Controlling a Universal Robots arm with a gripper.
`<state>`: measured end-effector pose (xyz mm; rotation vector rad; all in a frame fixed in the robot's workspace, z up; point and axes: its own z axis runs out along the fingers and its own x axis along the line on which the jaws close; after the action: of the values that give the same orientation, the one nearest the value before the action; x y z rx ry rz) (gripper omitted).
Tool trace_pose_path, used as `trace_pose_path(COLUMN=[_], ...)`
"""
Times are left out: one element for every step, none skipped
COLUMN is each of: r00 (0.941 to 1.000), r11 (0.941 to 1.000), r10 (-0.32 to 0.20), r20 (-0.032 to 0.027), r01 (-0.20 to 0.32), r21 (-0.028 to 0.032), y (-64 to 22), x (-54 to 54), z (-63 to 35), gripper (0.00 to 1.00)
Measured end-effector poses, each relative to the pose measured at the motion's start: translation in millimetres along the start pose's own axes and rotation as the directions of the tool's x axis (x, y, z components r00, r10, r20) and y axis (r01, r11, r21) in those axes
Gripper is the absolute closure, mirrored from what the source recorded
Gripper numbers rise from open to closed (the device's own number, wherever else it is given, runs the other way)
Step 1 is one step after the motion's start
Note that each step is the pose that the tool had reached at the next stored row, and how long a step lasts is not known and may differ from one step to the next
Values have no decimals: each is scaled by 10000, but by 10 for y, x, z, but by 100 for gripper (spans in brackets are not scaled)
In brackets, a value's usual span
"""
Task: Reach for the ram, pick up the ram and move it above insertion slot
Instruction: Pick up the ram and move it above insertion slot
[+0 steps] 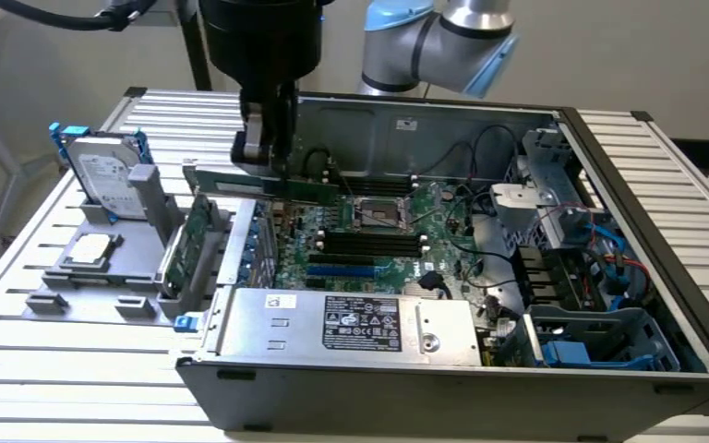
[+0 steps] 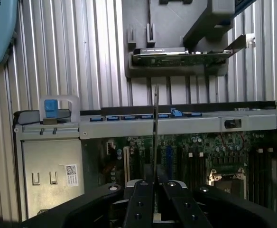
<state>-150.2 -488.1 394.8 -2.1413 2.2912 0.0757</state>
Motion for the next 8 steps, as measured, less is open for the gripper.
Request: trace_pose_path(r00=[10000,10000,10000,10000,10000,10000,10000,10000], r11=[10000,10000,10000,10000,10000,10000,10000,10000], r10=[-1,-1,-2,-3,-4,-4,-4,-4], r20=[2,4,5,5,5,4,4,4], r01=[1,1,2,3,4,4,4,4], r21=[-1,-1,-2,-2,-2,-2,-2,-2], y=[-43,-89,-134,-179,-224,-273,-317,-362], x=[-3,-6,-9,-12,-16,-22,-28,-36], z=[-2,-3,-4,-5,-7,-8,-8,-8], gripper=[86,86,86,86,86,86,86,86])
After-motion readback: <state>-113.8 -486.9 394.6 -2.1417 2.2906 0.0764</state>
